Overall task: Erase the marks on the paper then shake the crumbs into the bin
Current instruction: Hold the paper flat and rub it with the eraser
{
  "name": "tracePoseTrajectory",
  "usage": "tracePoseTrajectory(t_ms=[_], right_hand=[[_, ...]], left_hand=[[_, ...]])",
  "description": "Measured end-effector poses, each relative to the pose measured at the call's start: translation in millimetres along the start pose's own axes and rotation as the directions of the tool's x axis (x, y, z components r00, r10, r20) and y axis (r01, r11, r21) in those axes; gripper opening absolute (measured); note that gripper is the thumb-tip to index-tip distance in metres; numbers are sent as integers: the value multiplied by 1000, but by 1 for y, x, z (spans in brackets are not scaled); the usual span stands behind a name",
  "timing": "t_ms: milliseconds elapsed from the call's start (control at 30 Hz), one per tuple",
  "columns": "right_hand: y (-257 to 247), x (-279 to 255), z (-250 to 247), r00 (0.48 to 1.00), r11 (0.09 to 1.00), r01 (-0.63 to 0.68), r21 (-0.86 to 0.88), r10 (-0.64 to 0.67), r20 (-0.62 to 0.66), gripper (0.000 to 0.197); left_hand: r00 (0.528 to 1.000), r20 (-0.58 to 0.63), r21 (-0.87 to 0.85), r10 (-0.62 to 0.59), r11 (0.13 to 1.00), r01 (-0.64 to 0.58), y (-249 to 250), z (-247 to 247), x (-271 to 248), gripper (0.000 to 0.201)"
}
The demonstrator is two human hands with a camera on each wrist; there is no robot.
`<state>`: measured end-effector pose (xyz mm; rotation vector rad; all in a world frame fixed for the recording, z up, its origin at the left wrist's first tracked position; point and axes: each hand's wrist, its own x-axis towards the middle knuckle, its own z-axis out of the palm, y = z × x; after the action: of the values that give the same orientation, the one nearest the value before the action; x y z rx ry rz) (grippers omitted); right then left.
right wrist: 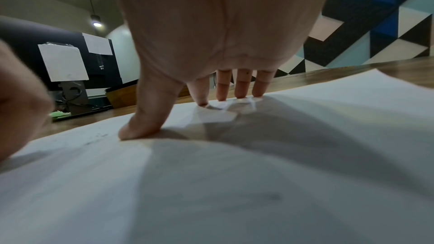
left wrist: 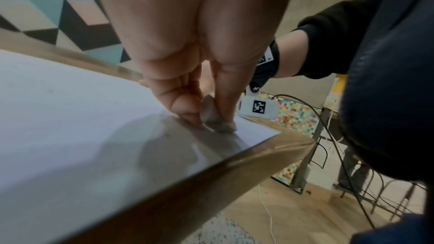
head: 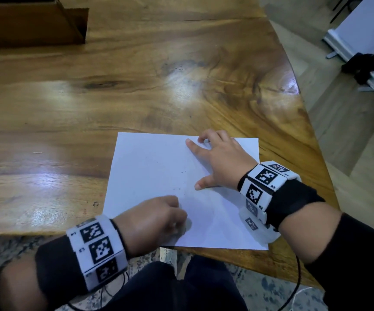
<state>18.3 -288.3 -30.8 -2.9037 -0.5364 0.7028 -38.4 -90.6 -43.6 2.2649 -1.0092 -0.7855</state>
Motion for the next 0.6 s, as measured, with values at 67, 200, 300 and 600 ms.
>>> tracePoseTrajectory(t_ms=[67, 200, 300, 600], right_hand=[[0, 0, 1, 1000, 1000, 0, 5, 0, -3, 101], [1, -1, 1, 1000, 1000, 12, -19, -12, -3, 103], [1, -1, 2, 1000, 999, 20, -40, -19, 12, 112], [3, 0, 3, 1000, 999, 15, -41, -14, 18, 115]], left_hand=[[999, 53, -56, -9, 998, 12, -3, -2, -2, 25], [994, -105, -7, -42, 999, 41, -5, -23, 17, 28], [951, -278, 61, -135, 986, 158, -12, -44, 37, 22], [998, -19, 18, -52, 998, 52, 6, 3, 4, 14]])
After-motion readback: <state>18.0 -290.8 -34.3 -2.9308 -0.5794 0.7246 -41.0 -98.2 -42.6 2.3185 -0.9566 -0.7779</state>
